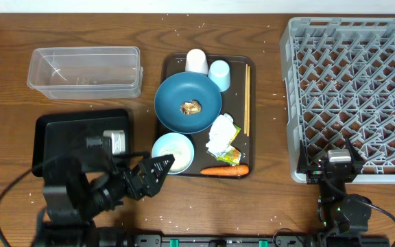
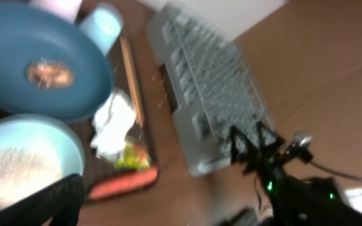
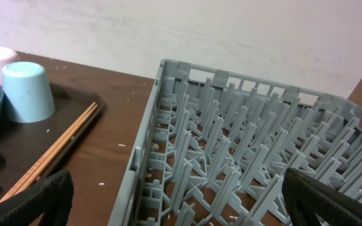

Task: Sort waste into correct bins and load items into the dishwasher rack
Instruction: 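Move the left gripper toward the light-blue rice bowl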

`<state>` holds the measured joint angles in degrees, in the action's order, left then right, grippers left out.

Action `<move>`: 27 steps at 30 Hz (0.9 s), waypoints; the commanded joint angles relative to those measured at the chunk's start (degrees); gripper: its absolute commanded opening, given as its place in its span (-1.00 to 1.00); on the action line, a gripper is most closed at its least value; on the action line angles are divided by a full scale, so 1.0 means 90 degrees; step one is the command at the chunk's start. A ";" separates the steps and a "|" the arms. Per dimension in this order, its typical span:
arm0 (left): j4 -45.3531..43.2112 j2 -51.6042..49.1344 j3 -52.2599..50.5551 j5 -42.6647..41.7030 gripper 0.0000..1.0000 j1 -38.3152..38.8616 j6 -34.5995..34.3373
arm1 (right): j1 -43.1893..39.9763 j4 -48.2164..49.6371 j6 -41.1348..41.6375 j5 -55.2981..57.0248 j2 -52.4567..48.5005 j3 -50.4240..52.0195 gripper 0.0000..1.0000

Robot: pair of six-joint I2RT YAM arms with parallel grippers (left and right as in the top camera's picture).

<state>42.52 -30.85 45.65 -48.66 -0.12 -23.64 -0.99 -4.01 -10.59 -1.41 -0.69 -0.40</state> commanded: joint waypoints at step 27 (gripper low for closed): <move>0.1358 -0.2832 0.1547 0.3084 0.96 0.3031 0.0112 | -0.0053 -0.0032 0.0027 0.0058 0.0041 0.0005 0.99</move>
<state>54.63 -52.25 58.52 -23.29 25.39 -19.57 -0.99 -4.03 -10.61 -1.41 -0.69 -0.40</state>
